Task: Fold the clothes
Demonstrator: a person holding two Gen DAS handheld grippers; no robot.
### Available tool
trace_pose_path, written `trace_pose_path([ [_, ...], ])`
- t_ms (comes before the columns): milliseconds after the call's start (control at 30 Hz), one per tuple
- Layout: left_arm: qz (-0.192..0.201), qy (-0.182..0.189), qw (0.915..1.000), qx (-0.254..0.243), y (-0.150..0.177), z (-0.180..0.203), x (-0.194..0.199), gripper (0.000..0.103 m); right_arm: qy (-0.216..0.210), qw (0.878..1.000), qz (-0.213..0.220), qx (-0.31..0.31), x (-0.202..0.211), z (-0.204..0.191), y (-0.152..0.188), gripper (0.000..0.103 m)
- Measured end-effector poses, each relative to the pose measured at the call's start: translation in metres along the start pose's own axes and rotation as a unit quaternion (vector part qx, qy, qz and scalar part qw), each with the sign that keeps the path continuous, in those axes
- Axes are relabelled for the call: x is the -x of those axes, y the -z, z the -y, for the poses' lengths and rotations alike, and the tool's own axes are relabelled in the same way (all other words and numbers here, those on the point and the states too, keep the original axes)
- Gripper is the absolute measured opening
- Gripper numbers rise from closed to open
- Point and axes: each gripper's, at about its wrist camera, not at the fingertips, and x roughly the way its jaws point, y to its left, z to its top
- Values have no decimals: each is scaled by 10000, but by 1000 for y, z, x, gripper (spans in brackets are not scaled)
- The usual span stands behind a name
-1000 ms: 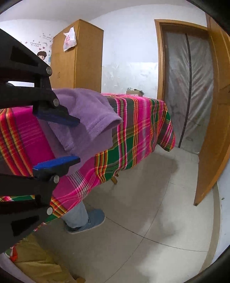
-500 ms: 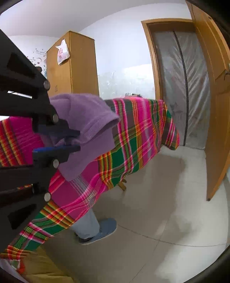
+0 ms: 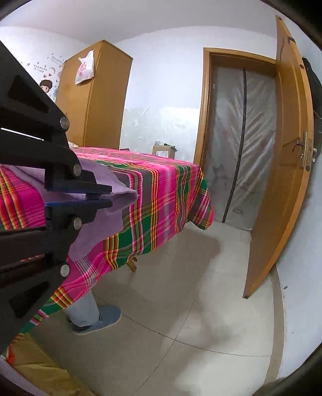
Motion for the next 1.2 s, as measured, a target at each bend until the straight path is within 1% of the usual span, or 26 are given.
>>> trace_pose_path([
  [100, 2, -68, 10000, 23, 0, -3, 0, 2, 1, 10000, 48, 78, 2, -6, -2, 4],
  [167, -35, -80, 10000, 44, 1, -6, -1, 6, 61, 9998, 113, 156, 4, -9, -5, 4],
  [233, -122, -70, 9999, 45, 4, -7, -4, 10, 278, 9995, 98, 107, 2, 0, -6, 4],
  [267, -165, -71, 9998, 49, 5, -7, -6, 10, 416, 9991, 88, 63, 2, 6, -7, 4],
  [300, -212, -78, 9997, 56, 6, -7, -7, 10, 514, 9986, 76, 14, 2, 11, -7, 1],
  [400, -311, -86, 9995, 37, 9, -8, -12, 11, 561, 9983, -17, -125, 5, 23, -3, 1],
  [467, -302, -34, 9995, 39, 9, -8, -12, 20, 529, 9984, -57, -202, 7, 27, -1, 2],
  [500, -293, -5, 9996, 41, 9, -8, -12, 26, 502, 9985, -65, -227, 8, 28, -1, 6],
  [533, -299, 19, 9995, 35, 8, -7, -13, 28, 473, 9986, -74, -237, 8, 28, -1, 16],
  [567, -300, 17, 9995, 20, 8, -6, -14, 28, 441, 9987, -103, -247, 7, 27, 0, 21],
  [600, -300, 10, 9995, 2, 8, -5, -14, 28, 415, 9987, -147, -252, 5, 27, 2, 30],
  [633, -299, 14, 9996, -4, 8, -5, -14, 28, 394, 9986, -214, -264, 1, 26, 5, 34],
  [767, -248, 66, 9997, 28, 8, -6, -14, 28, 307, 9969, -619, -381, -22, 26, 16, 34],
  [900, -226, 59, 9997, 65, 9, -9, -14, 15, 293, 9928, -985, -618, -45, 29, 26, 34],
  [1000, -209, 110, 9996, 135, 9, -11, -13, 8, 241, 9916, -1030, -749, -52, 29, 31, 34],
  [1033, -203, 121, 9996, 153, 10, -12, -13, 7, 226, 9915, -1029, -760, -53, 28, 32, 30],
  [1067, -199, 133, 9996, 166, 10, -12, -13, 6, 203, 9924, -991, -701, -52, 25, 32, 22],
  [1100, -194, 145, 9996, 177, 10, -12, -13, 5, 175, 9936, -935, -613, -51, 21, 32, 5],
  [1133, -192, 162, 9995, 184, 10, -12, -13, 5, 183, 9948, -864, -508, -48, 17, 31, 3],
  [1200, -182, 212, 9995, 174, 10, -10, -11, 3, 248, 9972, -659, -258, -40, 8, 29, 3],
])
